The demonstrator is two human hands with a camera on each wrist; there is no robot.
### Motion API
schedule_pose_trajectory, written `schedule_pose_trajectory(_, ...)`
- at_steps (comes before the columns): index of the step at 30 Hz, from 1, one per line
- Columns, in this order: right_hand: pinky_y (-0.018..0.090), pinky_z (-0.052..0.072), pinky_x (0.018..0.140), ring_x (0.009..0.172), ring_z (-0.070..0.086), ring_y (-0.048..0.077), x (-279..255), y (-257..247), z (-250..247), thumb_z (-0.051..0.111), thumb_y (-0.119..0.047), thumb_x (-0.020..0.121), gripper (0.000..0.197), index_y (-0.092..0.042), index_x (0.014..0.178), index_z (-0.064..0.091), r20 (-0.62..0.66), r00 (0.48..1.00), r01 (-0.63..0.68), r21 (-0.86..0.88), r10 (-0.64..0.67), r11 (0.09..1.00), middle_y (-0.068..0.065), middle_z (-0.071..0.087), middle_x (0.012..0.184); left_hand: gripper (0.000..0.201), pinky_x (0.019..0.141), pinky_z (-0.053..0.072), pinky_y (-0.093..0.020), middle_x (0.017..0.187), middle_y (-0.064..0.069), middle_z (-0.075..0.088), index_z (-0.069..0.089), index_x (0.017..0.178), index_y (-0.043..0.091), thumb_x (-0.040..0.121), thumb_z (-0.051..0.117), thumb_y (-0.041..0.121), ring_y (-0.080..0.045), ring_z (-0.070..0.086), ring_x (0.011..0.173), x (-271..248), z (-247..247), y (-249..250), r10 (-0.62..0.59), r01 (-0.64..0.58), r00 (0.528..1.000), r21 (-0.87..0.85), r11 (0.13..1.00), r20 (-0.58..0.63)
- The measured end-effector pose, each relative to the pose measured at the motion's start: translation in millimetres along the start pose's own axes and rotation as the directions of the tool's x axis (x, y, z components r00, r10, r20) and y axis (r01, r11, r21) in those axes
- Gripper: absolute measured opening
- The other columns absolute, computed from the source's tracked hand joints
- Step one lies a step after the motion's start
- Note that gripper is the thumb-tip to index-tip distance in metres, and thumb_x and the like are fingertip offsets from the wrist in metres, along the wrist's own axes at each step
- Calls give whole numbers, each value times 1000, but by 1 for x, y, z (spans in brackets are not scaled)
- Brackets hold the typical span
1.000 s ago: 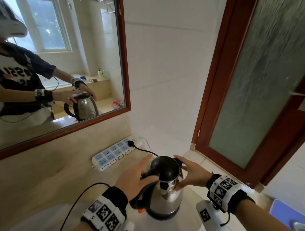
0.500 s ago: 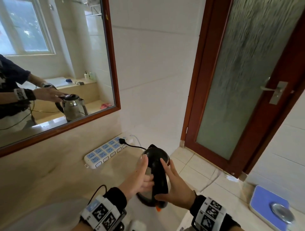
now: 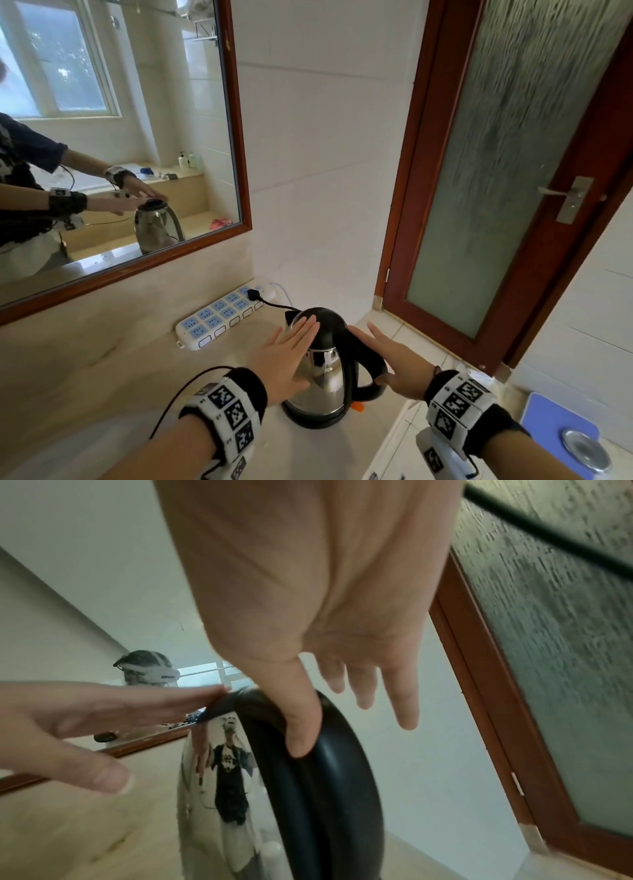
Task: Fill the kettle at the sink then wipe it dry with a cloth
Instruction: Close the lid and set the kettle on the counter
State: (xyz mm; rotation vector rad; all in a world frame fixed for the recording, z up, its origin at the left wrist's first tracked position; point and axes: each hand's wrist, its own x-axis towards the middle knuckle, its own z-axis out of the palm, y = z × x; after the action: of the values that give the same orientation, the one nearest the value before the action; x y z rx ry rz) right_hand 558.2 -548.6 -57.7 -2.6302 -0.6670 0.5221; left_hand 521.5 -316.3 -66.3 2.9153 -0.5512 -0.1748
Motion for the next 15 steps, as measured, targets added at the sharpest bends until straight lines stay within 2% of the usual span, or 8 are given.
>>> schedule_pose_trajectory(1, 35, 28, 116, 145, 29, 30, 0, -1, 2, 51, 2, 84, 94, -38, 151, -2, -1, 1000, 1, 6, -1, 1000, 12, 2, 163, 92, 113, -11, -29, 146, 11, -29, -22, 140, 19, 88, 51, 39, -4, -19, 139, 1, 3, 0, -5, 4, 1000, 37, 999, 10)
schedule_pose_trajectory(3, 38, 28, 117, 143, 32, 29, 1, 0, 8, 49, 1, 79, 94, -53, 142, 5, -15, 1000, 29, 53, -28, 998, 10, 14, 162, 97, 113, -12, -31, 141, 10, -33, -28, 134, 18, 85, 52, 43, -7, -16, 141, 1, 8, 0, -18, 18, 1000, 88, 996, -1)
schedule_pose_trajectory(4, 39, 30, 116, 142, 36, 29, 4, 4, 12, 48, 0, 76, 97, -60, 135, 1, -26, 999, 37, 70, -35, 997, 8, 18, 162, 98, 112, -13, -32, 141, 10, -34, -30, 132, 18, 85, 53, 44, -7, -16, 141, 0, 8, 1, -22, 23, 1000, 117, 993, -5)
schedule_pose_trajectory(6, 39, 34, 114, 139, 39, 29, 6, 6, 13, 49, 1, 76, 100, -64, 130, -4, -24, 999, 34, 67, -32, 997, 7, 19, 161, 99, 113, -13, -35, 146, 8, -31, -28, 135, 18, 84, 53, 45, -8, -15, 142, -1, 7, 3, -34, 33, 999, 136, 990, -1)
schedule_pose_trajectory(8, 34, 34, 113, 140, 37, 28, 4, 1, 8, 52, 0, 81, 95, -57, 139, 3, -15, 1000, 7, 48, -6, 999, 10, 15, 162, 96, 115, -11, -38, 152, 6, -24, -20, 141, 19, 85, 53, 45, -9, -15, 142, -2, 3, 3, -41, 36, 999, 144, 989, 32)
schedule_pose_trajectory(11, 30, 30, 113, 144, 30, 27, 4, -9, 0, 57, -3, 86, 94, -39, 151, 0, -26, 999, -21, -20, 21, 1000, 11, 8, 163, 93, 117, -9, -39, 155, 7, -18, -14, 144, 21, 85, 53, 45, -8, -17, 142, -5, -1, 0, -49, 45, 998, 125, 991, 30)
schedule_pose_trajectory(15, 30, 29, 115, 145, 30, 26, 4, -31, -9, 61, -8, 87, 94, -37, 153, 1, -24, 1000, -6, -95, 4, 995, 8, 5, 163, 94, 116, -8, -37, 155, 9, -15, -12, 145, 24, 83, 55, 46, -8, -15, 142, -13, -3, -8, -87, 89, 996, 64, 994, -25)
